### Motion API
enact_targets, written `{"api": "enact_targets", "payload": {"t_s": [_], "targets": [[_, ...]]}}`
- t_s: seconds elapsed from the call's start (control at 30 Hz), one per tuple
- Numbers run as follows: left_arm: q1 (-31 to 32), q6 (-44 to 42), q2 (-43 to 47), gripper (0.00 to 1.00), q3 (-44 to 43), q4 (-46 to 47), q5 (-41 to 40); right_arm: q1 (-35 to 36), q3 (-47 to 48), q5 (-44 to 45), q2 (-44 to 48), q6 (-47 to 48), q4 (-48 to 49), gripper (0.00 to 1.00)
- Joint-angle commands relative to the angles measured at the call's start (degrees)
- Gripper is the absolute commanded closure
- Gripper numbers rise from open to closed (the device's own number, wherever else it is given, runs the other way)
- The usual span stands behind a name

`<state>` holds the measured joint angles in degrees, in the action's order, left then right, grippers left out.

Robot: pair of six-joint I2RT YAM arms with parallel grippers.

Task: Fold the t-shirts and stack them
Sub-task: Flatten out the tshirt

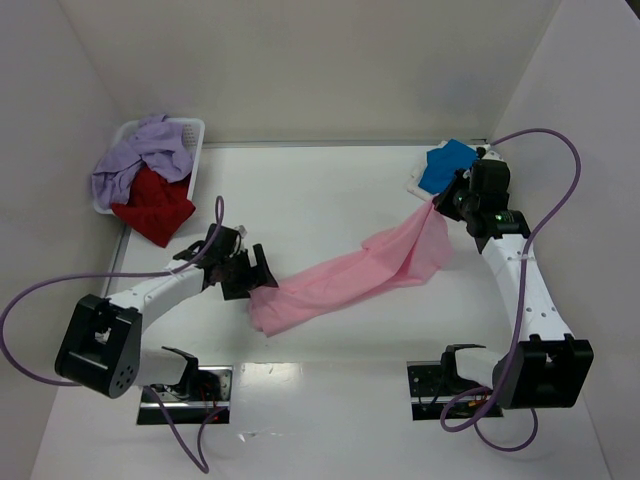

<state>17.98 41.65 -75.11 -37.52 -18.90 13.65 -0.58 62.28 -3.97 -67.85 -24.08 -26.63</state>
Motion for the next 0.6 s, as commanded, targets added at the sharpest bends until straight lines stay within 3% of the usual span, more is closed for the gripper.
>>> {"api": "enact_targets", "payload": {"t_s": [0.0,0.27,0.53,0.57], "targets": [[0.13,0.71,-2.06,0.09,0.16,2.9,0.5,-0.39,-0.23,-0.43,-0.17,1.22,2.73,0.98],[0.13,0.71,0.49,0.42,0.16,1.59,-2.48,-0.39,-0.23,-0.43,-0.17,1.22,2.73,0.98],[0.13,0.71,4.01,0.52,-1.86,-0.87,-3.01,-0.39,-0.23,-0.43,-0.7,1.22,2.73,0.98],[0.13,0.71,4.79,0.57,-1.86,-1.58,-3.01,-0.39,-0.23,-0.43,-0.7,1.22,2.73,0.98]]}}
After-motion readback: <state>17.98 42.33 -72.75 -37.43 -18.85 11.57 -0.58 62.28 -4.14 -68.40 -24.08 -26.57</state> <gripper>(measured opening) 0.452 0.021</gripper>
